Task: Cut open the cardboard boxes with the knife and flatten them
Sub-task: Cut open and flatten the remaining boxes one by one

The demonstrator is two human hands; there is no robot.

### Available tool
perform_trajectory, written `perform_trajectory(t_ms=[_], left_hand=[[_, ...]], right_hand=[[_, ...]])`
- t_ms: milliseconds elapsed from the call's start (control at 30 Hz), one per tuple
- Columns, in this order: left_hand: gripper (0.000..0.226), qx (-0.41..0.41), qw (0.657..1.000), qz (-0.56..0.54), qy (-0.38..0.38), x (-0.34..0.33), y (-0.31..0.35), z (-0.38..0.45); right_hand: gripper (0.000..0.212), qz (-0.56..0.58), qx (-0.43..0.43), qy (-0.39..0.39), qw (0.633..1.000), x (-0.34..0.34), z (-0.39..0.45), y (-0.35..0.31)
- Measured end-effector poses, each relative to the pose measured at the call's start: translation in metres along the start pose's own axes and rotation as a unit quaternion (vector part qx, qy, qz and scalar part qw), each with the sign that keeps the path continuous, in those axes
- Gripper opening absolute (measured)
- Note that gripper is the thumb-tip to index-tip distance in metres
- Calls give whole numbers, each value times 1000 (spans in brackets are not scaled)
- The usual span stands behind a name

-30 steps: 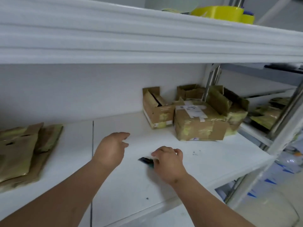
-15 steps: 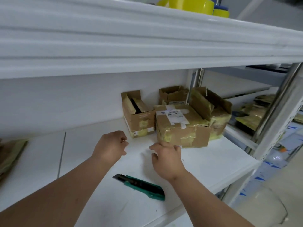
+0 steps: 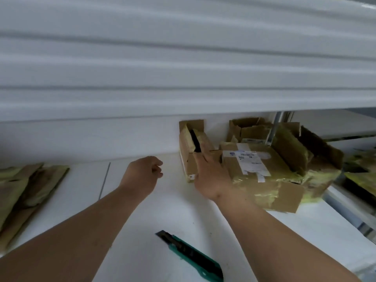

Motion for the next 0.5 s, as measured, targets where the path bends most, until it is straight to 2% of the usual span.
perform_trajectory(t_ms=[100, 233, 300, 500], left_hand=[[21, 31, 999, 10, 2, 2, -2, -4], [13, 49, 997, 51, 18, 4, 0, -16], [16, 58, 996, 64, 25, 3, -1, -22], [55, 78, 996, 15, 33, 1, -5, -40]], right_hand=[[69, 5, 17, -4, 1000, 5, 7, -1], [36, -40, 12, 70, 997, 13, 8, 7], [30, -28, 11, 93, 995, 15, 7, 15], [28, 86, 64, 163, 981, 16, 2, 21]])
Point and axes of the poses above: each hand's wrist, its own z-axis towards the middle knuckle, its own x-axis out of the back of the hand, y = z × x, the point moved 5 cm from there along z, towards the middle knuckle, and after that the axes turned 5 degrees about z, right-handed, at the moved point
